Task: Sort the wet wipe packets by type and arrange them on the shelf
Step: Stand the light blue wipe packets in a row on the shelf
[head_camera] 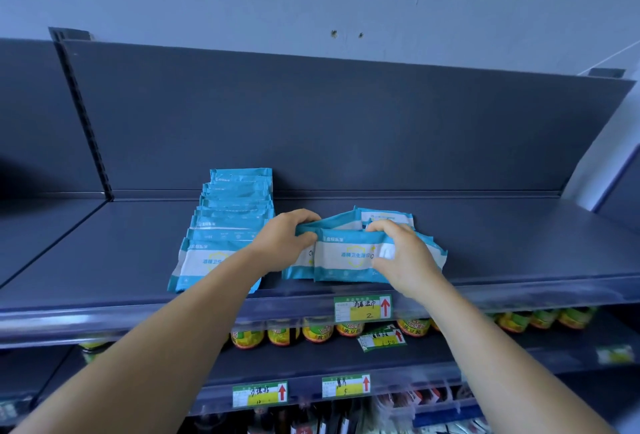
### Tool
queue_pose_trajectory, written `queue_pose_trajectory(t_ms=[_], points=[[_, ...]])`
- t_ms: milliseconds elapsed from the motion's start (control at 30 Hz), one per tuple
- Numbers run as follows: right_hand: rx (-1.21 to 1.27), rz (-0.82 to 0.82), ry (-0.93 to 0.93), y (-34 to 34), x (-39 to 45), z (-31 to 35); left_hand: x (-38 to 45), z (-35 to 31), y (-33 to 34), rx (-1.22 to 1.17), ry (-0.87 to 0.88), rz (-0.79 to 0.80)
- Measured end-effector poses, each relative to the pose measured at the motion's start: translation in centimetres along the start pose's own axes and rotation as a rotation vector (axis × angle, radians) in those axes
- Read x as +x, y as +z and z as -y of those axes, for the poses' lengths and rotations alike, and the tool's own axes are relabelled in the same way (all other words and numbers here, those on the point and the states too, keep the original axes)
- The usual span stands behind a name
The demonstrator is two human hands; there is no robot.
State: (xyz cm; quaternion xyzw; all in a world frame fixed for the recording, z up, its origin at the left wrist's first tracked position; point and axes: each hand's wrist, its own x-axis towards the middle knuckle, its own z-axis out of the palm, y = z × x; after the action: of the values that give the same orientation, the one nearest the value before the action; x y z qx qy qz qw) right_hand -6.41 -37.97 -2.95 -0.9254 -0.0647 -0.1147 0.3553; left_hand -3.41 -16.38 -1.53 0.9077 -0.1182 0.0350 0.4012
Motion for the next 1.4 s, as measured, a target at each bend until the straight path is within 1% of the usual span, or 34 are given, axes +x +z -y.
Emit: queue_pose_trajectory(t_ms=[100,167,233,300,400,467,533,633,733,833,900,1033,1167,1233,1300,1400], points=[[-0.049,-0.008,-0.003,0.7,0.4,0.4,-0.3,-0.8,0.2,-0.051,-0.006,0.036],[-0.083,-0.017,-0.001,1.4,0.6,0.5,-0.7,-1.3,0.5,-0.075,0.03,0.083],[-0.076,-0.041,0.036,2.2,0.7,0.6,-1.0,-1.5,0.9,0.037,0.085,0.13],[0.005,-0.061,0.093,2.6,0.6,0.8,-1.2,-1.1,1.2,0.143,0.111,0.114],[0.171,-0.014,0.137,2.3,0.7,0.8,-1.6,-0.7,1.1,0.104,0.1,0.064],[0.218,0.022,0.133,2.3,0.9,0.8,-2.1,-0.7,0.7,0.095,0.114,0.043],[0.232,0.015,0.094,2.3,1.1,1.4,-2.7,-0.6,-0.1,0.066,0.11,0.001],[0.258,0.024,0.039,2.9,1.3,3.6,-3.6,-0.1,-2.2,0.014,0.066,-0.065],[0.346,0.048,0.016,4.3,1.4,6.4,-5.1,0.9,-4.9,-0.034,-0.002,-0.134],[0.464,0.116,0.035,6.1,1.1,8.8,-6.9,2.6,-7.4,-0.138,-0.14,-0.21],[0.495,0.175,0.061,7.6,0.9,10.0,-8.0,4.1,-8.8,-0.153,-0.212,-0.229],[0.425,0.262,0.09,10.3,0.4,11.9,-9.3,6.8,-9.9,-0.075,-0.259,-0.186],[0.311,0.26,0.121,11.4,0.6,12.6,-9.2,8.6,-10.1,-0.052,-0.261,-0.146],[0.281,0.241,0.137,11.7,1.0,12.7,-8.7,9.1,-10.0,-0.064,-0.267,-0.143],[0.246,0.199,0.134,12.0,1.5,13.0,-8.1,9.3,-9.7,-0.063,-0.258,-0.176],[0.155,0.106,0.113,12.4,2.1,13.3,-7.0,9.3,-9.0,-0.073,-0.187,-0.241]])
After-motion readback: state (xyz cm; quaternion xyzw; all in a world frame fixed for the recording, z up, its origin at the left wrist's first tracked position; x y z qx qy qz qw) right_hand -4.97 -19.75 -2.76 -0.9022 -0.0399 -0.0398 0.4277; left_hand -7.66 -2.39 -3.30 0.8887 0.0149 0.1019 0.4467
